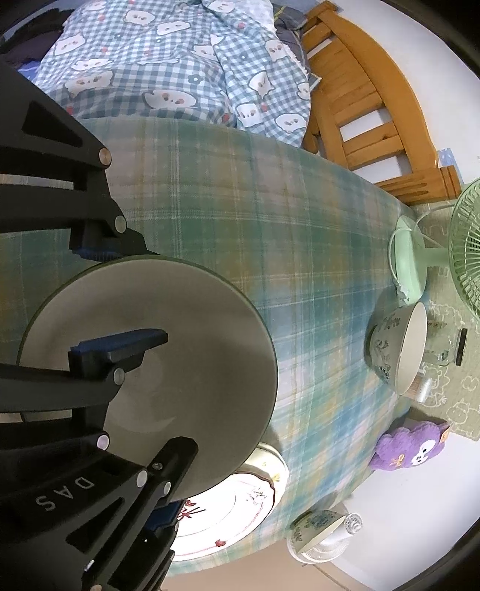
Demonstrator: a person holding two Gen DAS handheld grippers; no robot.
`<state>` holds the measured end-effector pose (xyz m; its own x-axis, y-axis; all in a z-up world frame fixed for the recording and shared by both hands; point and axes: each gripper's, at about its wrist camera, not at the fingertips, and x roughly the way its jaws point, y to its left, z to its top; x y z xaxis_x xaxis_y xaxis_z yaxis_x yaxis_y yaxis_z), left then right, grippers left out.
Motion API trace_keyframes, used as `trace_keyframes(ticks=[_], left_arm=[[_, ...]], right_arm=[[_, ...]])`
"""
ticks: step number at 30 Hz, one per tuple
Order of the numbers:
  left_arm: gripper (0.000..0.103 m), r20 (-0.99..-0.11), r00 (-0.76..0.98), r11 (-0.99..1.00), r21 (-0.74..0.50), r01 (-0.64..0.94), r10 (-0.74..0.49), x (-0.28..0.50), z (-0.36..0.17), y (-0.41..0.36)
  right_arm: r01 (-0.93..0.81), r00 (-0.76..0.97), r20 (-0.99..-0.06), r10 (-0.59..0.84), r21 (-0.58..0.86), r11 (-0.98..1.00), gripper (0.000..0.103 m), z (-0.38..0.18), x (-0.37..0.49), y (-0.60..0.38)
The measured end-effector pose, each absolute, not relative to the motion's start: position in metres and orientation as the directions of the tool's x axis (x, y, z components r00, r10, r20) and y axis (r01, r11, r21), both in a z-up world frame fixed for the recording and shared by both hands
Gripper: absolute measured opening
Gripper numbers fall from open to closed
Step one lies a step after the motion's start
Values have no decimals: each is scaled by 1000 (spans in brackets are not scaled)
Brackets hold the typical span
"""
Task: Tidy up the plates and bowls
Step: 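Carry the white bowl toward the plate stack and lower it, then open the left tool to release the bowl beside the plate stack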
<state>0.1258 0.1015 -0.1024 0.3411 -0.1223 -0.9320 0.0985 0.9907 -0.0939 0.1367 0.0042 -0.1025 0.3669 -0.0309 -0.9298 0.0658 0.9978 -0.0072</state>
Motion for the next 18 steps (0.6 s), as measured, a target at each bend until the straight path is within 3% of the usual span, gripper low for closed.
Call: trace_keyframes(ticks=[3,4,5,7,8,9,18], left_arm=[[34,-936,330,989,-97,108,-127,128,-101,103],[38,-935,328,988,-104,110,-135,129,-100,104],[47,-932,329,986,-119,116,-151,129,-98,104],[51,-926,345,985,-112,130,-151,129,-93,103],[56,-922,352,983,-117,142,-161,130,-90,102],[58,-917,358,980,-126,152,-174,130,-86,101],[70,-899,388,973,-141,184,-204,145,-63,102]], right_arm=[[67,361,-932,-33,-9,998,27,-101,138,3],[61,366,-930,-17,5,998,30,-99,138,3],[55,371,-929,-6,15,998,37,-97,138,4],[57,390,-920,-31,-10,998,49,-90,138,7],[56,397,-917,-31,-9,998,62,-87,138,7],[58,408,-913,-32,-9,998,66,-84,138,8],[73,462,-884,-68,-38,997,66,-55,147,9]])
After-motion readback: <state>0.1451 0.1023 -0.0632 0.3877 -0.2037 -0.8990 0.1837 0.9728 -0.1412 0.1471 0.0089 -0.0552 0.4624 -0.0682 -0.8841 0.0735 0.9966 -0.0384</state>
